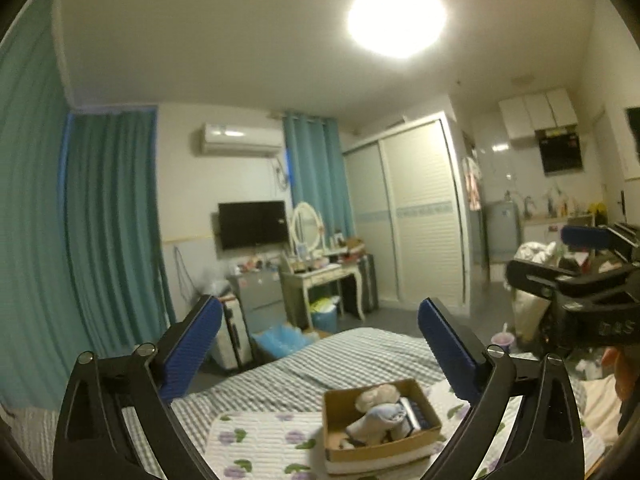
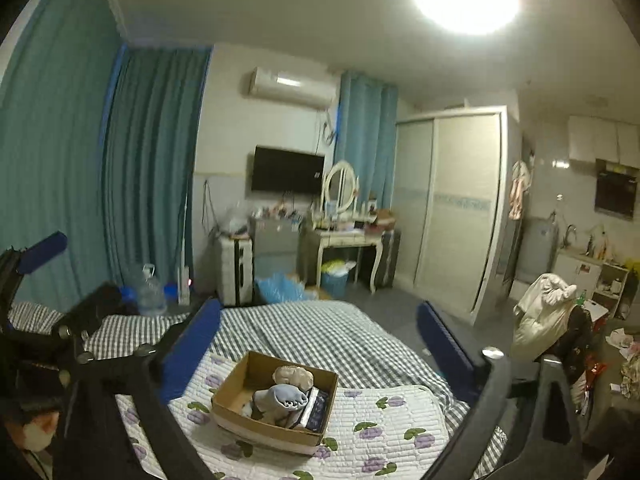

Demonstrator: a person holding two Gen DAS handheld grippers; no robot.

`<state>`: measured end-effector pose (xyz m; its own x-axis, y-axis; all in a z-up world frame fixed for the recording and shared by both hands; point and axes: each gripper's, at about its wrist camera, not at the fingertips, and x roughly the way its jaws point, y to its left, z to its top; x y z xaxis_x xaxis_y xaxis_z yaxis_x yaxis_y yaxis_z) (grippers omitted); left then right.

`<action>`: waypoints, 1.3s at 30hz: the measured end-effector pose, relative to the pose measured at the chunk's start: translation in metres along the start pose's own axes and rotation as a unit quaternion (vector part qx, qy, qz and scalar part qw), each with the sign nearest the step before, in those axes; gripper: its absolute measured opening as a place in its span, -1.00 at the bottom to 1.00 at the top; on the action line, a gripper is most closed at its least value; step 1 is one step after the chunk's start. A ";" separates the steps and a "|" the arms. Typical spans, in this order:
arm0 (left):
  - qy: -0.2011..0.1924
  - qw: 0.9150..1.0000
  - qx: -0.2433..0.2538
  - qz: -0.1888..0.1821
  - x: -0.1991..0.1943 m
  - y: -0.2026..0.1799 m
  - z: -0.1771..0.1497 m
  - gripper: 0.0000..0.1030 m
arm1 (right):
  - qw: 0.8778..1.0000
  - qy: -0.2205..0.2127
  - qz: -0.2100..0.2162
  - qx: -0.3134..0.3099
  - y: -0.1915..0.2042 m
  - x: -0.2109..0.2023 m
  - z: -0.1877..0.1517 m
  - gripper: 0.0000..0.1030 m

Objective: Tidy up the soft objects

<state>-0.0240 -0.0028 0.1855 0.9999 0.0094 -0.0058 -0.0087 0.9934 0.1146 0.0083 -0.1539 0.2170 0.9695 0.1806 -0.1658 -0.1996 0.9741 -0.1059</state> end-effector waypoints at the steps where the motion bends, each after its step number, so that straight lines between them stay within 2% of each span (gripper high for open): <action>1: 0.003 1.000 -0.001 0.003 -0.002 0.001 -0.005 0.95 | 1.000 -0.014 0.007 0.003 0.004 -0.010 -0.008 1.00; 5: 0.009 1.000 -0.006 0.009 -0.006 0.008 -0.034 0.95 | 0.999 -0.033 0.031 0.022 0.012 -0.025 -0.036 1.00; 11: 0.055 0.998 -0.010 0.006 0.016 0.010 -0.088 0.95 | 0.998 -0.018 0.031 0.042 0.025 -0.007 -0.093 1.00; 14: 0.075 0.997 -0.009 0.013 0.031 0.007 -0.123 0.95 | 0.999 0.005 0.019 0.050 0.028 0.021 -0.126 1.00; 17: 0.112 0.994 -0.012 -0.001 0.049 0.003 -0.158 0.95 | 0.998 0.033 0.006 0.062 0.024 0.049 -0.165 1.00; 20: 0.135 0.991 -0.012 -0.004 0.063 -0.004 -0.180 0.95 | 0.993 0.081 0.004 0.086 0.015 0.078 -0.199 1.00; 22: 0.144 0.990 -0.014 -0.004 0.066 -0.006 -0.188 0.95 | 0.992 0.096 -0.005 0.084 0.014 0.088 -0.213 1.00; 26: 0.150 0.988 -0.029 -0.011 0.062 -0.005 -0.191 0.95 | 0.990 0.111 -0.005 0.086 0.014 0.099 -0.225 1.00; 36: 0.138 0.990 -0.039 -0.005 0.056 0.003 -0.191 0.95 | 0.992 0.100 -0.005 0.078 0.020 0.094 -0.220 1.00; 39: 0.145 0.988 -0.046 -0.010 0.057 0.005 -0.192 0.95 | 0.992 0.100 -0.006 0.078 0.020 0.094 -0.220 1.00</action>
<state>0.0312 0.0248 -0.0046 0.9562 0.0083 -0.2926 -0.0022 0.9998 0.0211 0.0642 -0.1474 -0.0165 0.9208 0.1525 -0.3591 -0.1475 0.9882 0.0413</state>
